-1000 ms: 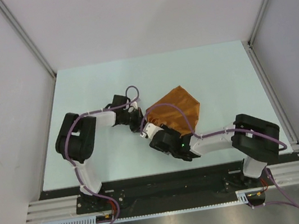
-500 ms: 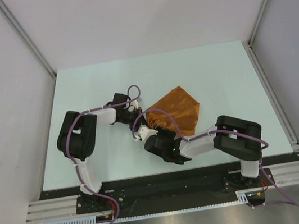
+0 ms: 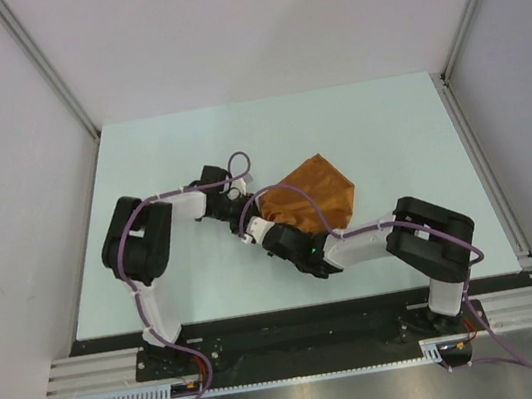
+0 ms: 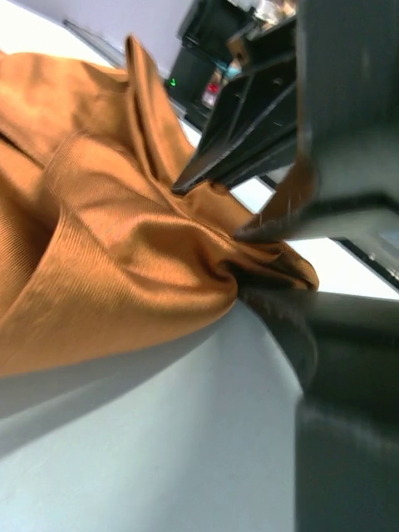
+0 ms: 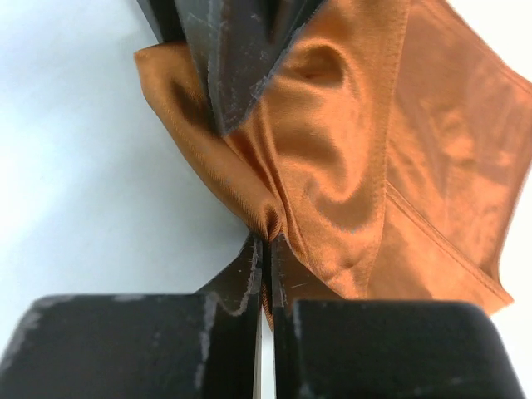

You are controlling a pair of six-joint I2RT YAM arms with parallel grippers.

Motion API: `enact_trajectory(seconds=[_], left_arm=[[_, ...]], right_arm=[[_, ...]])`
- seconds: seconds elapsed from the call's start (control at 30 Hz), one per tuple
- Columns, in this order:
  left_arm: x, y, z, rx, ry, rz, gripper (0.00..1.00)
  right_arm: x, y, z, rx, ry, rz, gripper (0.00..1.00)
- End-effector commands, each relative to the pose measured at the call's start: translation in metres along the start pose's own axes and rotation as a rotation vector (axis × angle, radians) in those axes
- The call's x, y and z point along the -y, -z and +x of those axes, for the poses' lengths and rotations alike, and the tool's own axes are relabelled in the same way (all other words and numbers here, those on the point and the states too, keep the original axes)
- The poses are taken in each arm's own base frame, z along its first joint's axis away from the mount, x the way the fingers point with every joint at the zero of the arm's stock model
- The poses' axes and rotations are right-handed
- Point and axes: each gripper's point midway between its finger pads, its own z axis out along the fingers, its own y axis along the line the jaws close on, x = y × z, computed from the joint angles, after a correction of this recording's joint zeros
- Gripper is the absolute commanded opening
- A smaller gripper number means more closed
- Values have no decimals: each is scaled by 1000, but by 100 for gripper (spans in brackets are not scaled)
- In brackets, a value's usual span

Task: Fold the napkin, place the utensils inside, and roll it up
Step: Roll the napkin at the center of the board.

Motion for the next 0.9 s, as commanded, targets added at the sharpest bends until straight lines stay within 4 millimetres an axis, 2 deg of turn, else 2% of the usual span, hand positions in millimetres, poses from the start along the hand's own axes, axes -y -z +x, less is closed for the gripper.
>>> enact_trajectory(seconds=[0.0,0.03,0.1,0.17,0.2,0.33,0.37,0.43,0.47,0.5,0.57,0.63,0.7,0.73,0.77,0.83,0.87], left_arm=[[-8,8,2,4,24,-34,45],[-5,15,-5,36,22,-24,49],[-6,23,-12,74,41,-15,58],[-10,34,-18,123,64,-26,61],[-10,38,-22,146,63,-27,65],[-20,54,-24,232,87,-76,67],[-26,54,-19,242,107,-97,68],[-28,64,-26,327,103,-134,68],[-33,64,-19,340,113,-155,68],[-30,76,-29,420,77,-175,68],[-31,81,-26,467,59,-192,68],[-15,97,-36,560,-35,-185,68],[-4,102,-36,604,-105,-194,68],[13,107,-39,650,-185,-184,68],[17,104,-34,654,-217,-178,68],[40,101,-32,686,-325,-132,68],[50,103,-31,721,-374,-104,68]], right_arm=[[-42,10,24,-105,12,-319,0],[-44,13,28,-127,8,-348,0],[-48,18,20,-121,-19,-411,0],[-47,22,21,-142,-51,-453,0],[-50,24,13,-130,-71,-496,0],[-52,36,4,-153,-132,-604,0],[-50,36,3,-158,-155,-619,0],[-54,43,-4,-153,-186,-687,0],[-51,43,-6,-152,-207,-701,0],[-54,48,-9,-149,-224,-747,0],[-53,50,-15,-135,-255,-788,0],[-50,55,-20,-133,-295,-851,0],[-45,56,-26,-133,-335,-911,0],[-43,55,-27,-136,-353,-933,0],[-40,58,-36,-118,-365,-973,0],[-36,51,-26,-172,-399,-1009,0],[-33,51,-34,-156,-407,-1036,0]])
